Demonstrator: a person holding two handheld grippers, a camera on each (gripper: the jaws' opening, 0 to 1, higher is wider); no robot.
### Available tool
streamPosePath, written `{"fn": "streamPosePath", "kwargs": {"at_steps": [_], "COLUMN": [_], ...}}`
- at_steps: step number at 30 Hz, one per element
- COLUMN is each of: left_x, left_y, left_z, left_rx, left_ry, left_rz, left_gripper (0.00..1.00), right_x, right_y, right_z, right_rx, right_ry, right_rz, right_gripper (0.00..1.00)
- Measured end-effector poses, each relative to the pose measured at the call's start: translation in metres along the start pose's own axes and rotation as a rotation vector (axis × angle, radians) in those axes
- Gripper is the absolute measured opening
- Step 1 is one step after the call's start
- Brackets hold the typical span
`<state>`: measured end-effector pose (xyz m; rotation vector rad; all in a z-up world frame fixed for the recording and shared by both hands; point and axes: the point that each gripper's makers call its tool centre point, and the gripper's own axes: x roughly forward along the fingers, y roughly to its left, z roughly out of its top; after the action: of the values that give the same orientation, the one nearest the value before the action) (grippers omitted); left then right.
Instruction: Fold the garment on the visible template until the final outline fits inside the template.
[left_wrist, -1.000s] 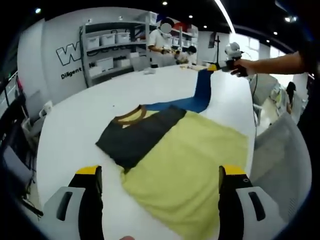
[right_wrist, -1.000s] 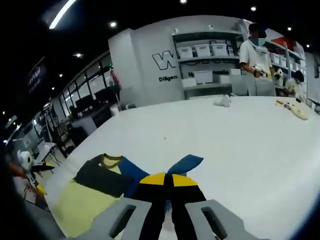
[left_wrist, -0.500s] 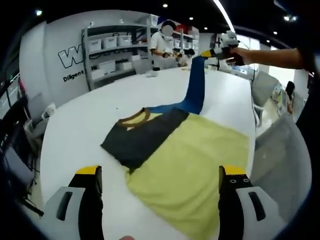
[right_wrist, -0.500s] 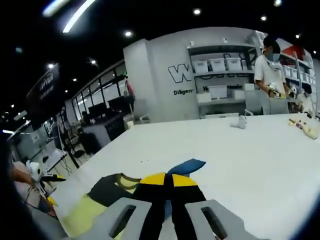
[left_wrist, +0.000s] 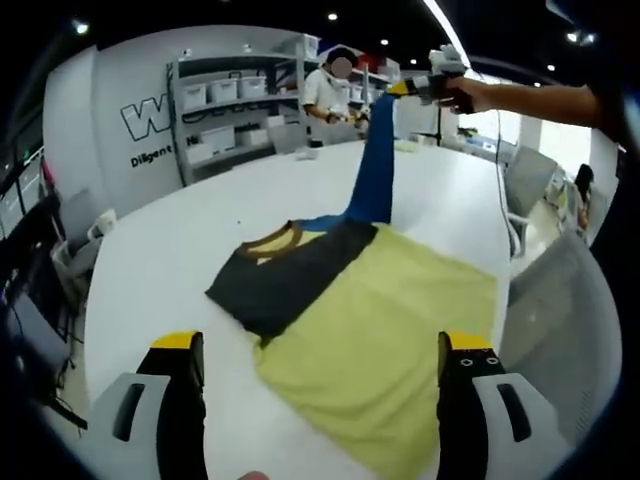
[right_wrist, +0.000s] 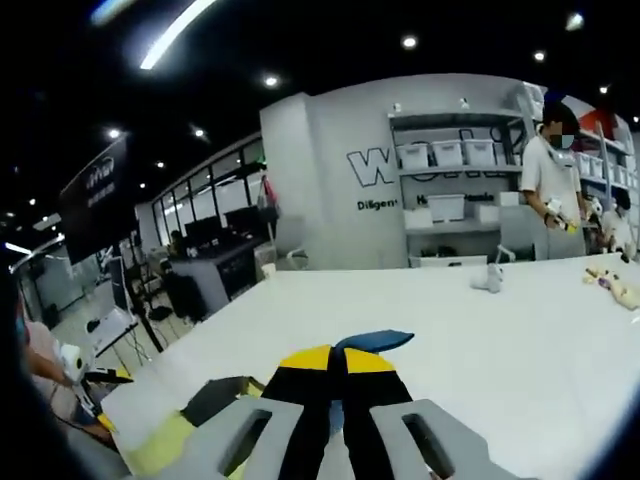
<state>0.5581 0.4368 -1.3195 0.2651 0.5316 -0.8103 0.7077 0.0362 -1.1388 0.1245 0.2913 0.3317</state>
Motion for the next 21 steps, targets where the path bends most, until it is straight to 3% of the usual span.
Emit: {"fn": "streamPosePath", "kwargs": {"at_steps": [13, 21], "left_x": [-0.006, -0.010], "left_y": [0.000, 0.002], "left_z": [-0.006, -0.010], "left_rx": [-0.017, -0.024], "left_ry": [-0.010, -0.011], "left_rz": [0.015, 0.022], "left_gripper": [0.94, 0.95], "right_x": [0.023, 0.040], "right_y": [0.056, 0.088], "right_z": [0.014, 0.013], "right_rx": [-0.027, -0.043], "right_ry": [-0.002, 0.014], "right_rz": [0.105, 0.167], "right_gripper": [0.00, 0.00]}}
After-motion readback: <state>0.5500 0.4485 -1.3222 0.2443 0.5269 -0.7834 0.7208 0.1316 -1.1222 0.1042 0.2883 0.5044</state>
